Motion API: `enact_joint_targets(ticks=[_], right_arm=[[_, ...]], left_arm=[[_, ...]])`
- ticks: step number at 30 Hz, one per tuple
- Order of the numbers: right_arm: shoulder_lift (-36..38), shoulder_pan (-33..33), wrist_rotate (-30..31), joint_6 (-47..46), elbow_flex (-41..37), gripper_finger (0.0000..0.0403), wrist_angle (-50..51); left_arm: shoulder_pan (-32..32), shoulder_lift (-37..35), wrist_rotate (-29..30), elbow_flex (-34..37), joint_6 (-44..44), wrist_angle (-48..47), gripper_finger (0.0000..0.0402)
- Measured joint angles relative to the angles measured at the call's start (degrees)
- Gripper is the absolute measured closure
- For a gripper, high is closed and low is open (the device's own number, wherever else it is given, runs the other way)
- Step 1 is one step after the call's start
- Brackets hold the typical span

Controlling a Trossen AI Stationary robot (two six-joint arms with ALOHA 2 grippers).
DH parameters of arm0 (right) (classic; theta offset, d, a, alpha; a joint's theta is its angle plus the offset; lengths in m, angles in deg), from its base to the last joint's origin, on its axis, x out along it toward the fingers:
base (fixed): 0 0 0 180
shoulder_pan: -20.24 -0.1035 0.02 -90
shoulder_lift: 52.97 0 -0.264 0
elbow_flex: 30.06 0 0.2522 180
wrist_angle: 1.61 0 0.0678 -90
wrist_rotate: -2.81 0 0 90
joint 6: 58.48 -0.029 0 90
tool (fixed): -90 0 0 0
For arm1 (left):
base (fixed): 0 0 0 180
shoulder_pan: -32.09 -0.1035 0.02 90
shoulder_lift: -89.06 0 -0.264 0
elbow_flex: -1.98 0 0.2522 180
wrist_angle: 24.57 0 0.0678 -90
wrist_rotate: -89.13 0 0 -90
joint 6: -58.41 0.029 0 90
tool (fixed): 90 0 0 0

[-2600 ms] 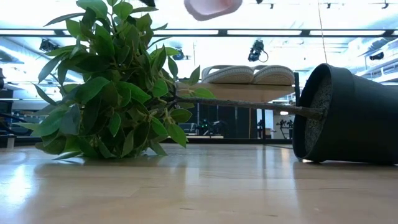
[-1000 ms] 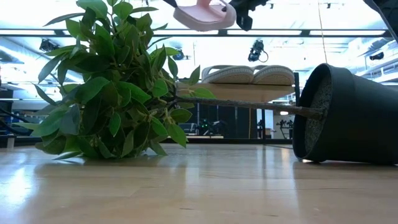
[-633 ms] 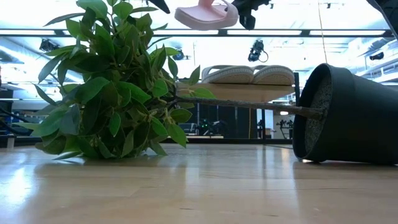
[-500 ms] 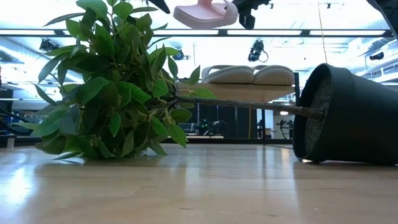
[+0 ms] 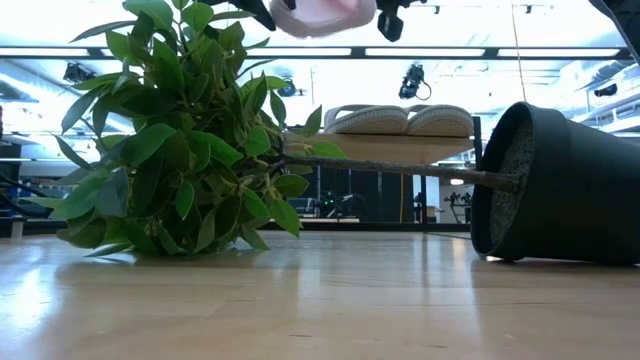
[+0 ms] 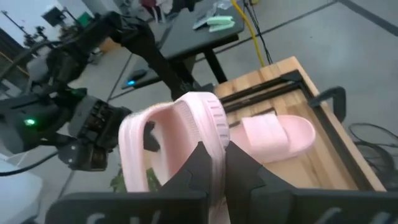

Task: Pick and place slides into the shelf
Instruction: Put the pink slide on the shelf

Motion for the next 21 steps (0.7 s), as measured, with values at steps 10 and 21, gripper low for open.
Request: enact_joint_targets(ticks=[10,21], right_arm=[[-0.02,0.9,-6.55,-2.53,0.0,0.038,-0.2],[-0.02,0.87,-5.46,-2.32,0.03,0.038,1.05]], left_arm=[[0.0,0.02,0.76,0.0,0.5,-0.07,0.0161],[-0.17,0.04,4.66,0.04,-0.24,0.57,0.0194]])
